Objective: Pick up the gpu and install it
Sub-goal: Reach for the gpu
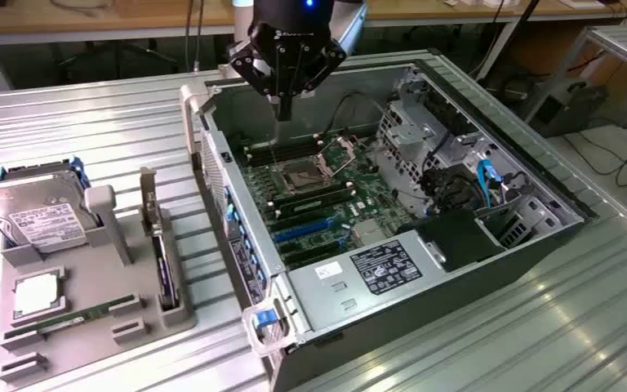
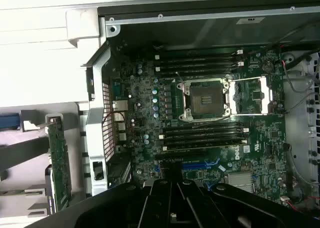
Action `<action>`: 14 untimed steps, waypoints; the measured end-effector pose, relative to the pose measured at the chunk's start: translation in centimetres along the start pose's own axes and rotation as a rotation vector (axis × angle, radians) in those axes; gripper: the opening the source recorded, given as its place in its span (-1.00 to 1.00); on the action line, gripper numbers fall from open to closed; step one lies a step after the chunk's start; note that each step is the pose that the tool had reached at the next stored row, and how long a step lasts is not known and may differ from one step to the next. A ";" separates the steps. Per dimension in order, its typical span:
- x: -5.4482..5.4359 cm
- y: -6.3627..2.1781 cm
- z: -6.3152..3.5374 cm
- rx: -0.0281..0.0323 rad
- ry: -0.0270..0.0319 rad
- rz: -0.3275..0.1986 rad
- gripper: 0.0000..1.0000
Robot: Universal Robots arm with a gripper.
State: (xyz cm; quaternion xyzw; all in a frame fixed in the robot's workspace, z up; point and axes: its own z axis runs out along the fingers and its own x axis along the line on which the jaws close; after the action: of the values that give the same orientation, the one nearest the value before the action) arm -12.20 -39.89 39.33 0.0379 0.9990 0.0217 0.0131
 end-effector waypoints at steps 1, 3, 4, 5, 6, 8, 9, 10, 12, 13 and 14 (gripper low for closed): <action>0.0 0.00 0.00 0.0000 0.0000 0.000 -0.79; 0.0 0.00 0.00 0.0000 0.0000 0.000 -0.79; 0.0 0.00 0.00 0.0000 0.0000 0.000 -0.79; 0.0 0.00 0.00 0.0000 0.0000 0.000 -0.79; 0.0 0.00 0.00 0.0000 0.0001 0.000 -0.79; 0.0 0.00 0.00 0.0001 0.0000 0.000 -0.79; 0.0 0.00 0.00 0.0001 0.0000 0.000 -0.79; 0.0 0.00 0.00 0.0000 0.0000 0.000 -0.79; 0.1 0.00 0.01 0.0002 0.0000 0.000 -0.79; 0.3 -0.06 0.02 0.0003 0.0000 0.000 -0.79; 0.9 -0.29 0.05 0.0002 0.0000 0.000 -0.79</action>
State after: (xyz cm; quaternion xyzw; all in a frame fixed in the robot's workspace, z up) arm -13.11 -40.11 39.24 0.0378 0.9990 0.0216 0.0131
